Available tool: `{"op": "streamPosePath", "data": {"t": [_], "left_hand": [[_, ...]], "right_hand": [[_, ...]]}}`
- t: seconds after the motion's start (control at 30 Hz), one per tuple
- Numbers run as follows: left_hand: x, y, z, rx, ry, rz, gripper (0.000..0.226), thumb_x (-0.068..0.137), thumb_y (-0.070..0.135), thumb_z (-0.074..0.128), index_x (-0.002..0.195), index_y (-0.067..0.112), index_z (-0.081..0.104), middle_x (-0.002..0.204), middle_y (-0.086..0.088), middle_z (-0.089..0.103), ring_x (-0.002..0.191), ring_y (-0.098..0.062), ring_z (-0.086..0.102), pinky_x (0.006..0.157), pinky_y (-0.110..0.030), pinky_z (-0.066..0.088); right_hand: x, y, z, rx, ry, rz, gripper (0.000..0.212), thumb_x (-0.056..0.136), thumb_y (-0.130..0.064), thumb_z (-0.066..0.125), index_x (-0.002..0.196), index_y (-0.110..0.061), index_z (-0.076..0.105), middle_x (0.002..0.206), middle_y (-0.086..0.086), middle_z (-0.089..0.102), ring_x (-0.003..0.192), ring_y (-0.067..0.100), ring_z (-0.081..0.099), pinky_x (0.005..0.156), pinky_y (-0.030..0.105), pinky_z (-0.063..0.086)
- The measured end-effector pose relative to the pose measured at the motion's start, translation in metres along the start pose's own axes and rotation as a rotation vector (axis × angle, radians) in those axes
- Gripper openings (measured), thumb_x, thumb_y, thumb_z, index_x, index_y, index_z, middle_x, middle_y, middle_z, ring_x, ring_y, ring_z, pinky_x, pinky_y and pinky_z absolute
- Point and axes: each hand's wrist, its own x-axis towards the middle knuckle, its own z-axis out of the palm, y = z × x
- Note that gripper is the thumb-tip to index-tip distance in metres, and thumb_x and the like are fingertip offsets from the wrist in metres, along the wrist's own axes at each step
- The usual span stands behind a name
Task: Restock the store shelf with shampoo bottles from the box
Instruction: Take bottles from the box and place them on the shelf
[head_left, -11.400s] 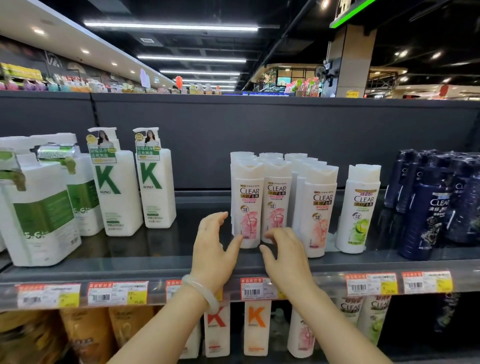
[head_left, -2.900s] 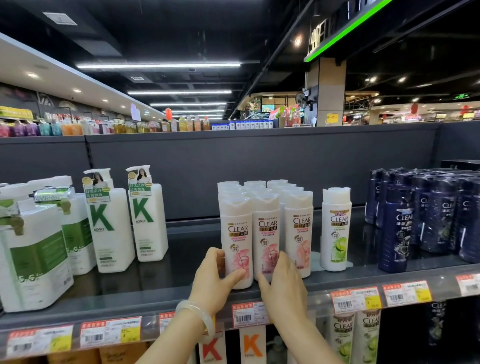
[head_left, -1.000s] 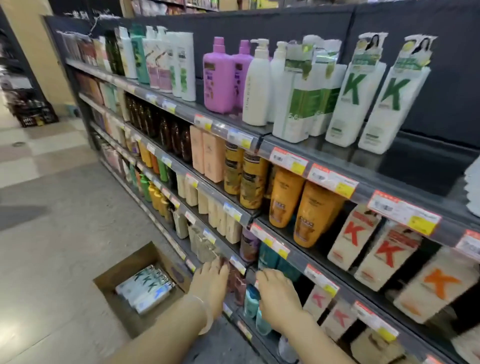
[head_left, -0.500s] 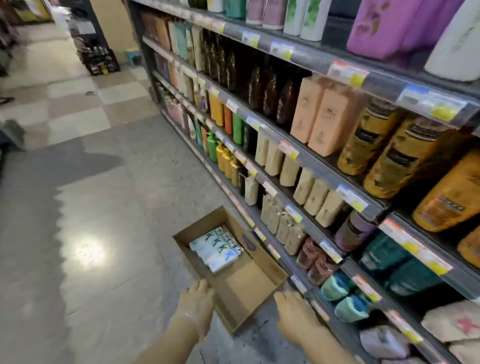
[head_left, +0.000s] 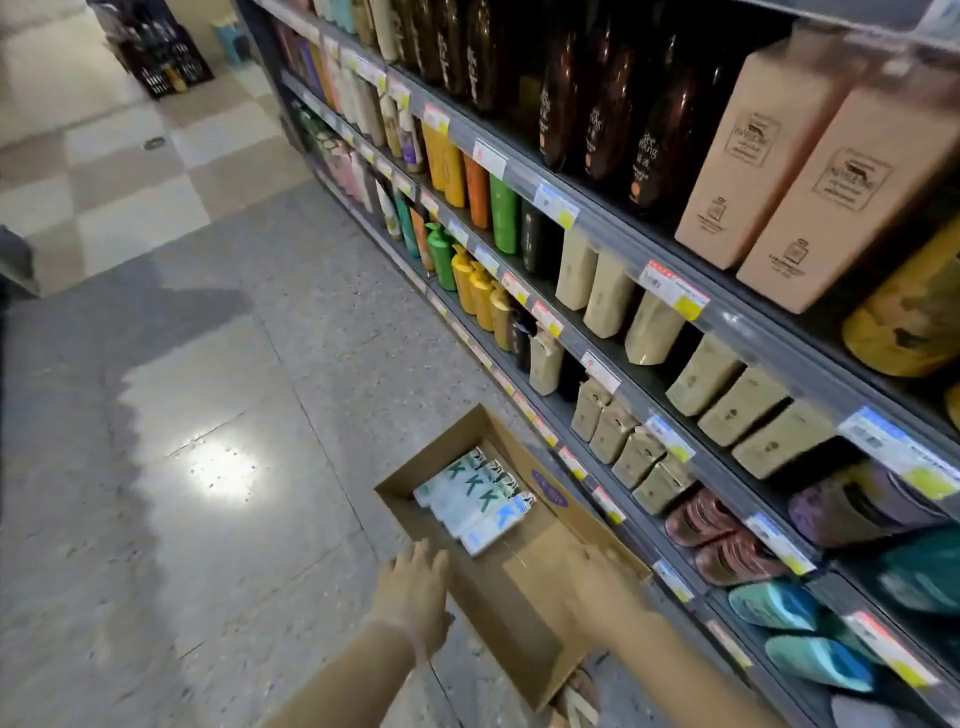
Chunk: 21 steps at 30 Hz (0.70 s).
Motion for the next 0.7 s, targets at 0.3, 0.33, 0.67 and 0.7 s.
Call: {"op": "streamPosePath", "data": {"t": [0.3,0.33,0.67,0.7], "left_hand": [[0.122,-0.045,-0.07,0.063,-0.071,0.199,0.053,0.086,0.031,0.051,0.133,0.016,0.032,0.143,-0.01,0.029,0.132,-0.029,0.027,0.106,-0.04,0.029],[0.142,-0.053,-0.072,0.083,-0.103,0.239,0.053,0.086,0.032,0.051,0.133,0.015,0.032,0.143,-0.011,0.029,0.131,-0.029,0.027,0.106,-0.04,0.029],[0.332,-0.111,-0.009,0.306,-0.28,0.432,0.064,0.091,0.046,0.043,0.14,0.012,0.021,0.15,-0.014,0.018,0.136,-0.034,0.02,0.108,-0.045,0.024],[0.347,-0.111,0.008,0.314,-0.298,0.426,0.065,0.091,0.047,0.043,0.141,0.013,0.019,0.151,-0.013,0.016,0.137,-0.034,0.018,0.109,-0.045,0.023]], "right_hand": [[0.102,-0.03,-0.05,0.185,0.011,0.171,0.061,0.09,-0.038,0.051,0.142,-0.017,0.027,0.141,0.005,0.04,0.126,0.025,0.041,0.097,0.033,0.038],[0.116,-0.036,-0.049,0.201,0.006,0.213,0.059,0.09,-0.038,0.05,0.141,-0.016,0.029,0.138,0.005,0.042,0.125,0.024,0.042,0.095,0.033,0.038],[0.272,-0.08,0.048,0.481,-0.097,0.498,0.05,0.093,-0.036,0.045,0.138,-0.02,0.029,0.139,0.001,0.038,0.128,0.017,0.039,0.099,0.026,0.035],[0.287,-0.081,0.063,0.501,-0.099,0.526,0.051,0.094,-0.038,0.044,0.139,-0.021,0.028,0.141,0.001,0.036,0.13,0.02,0.036,0.102,0.027,0.033]]}}
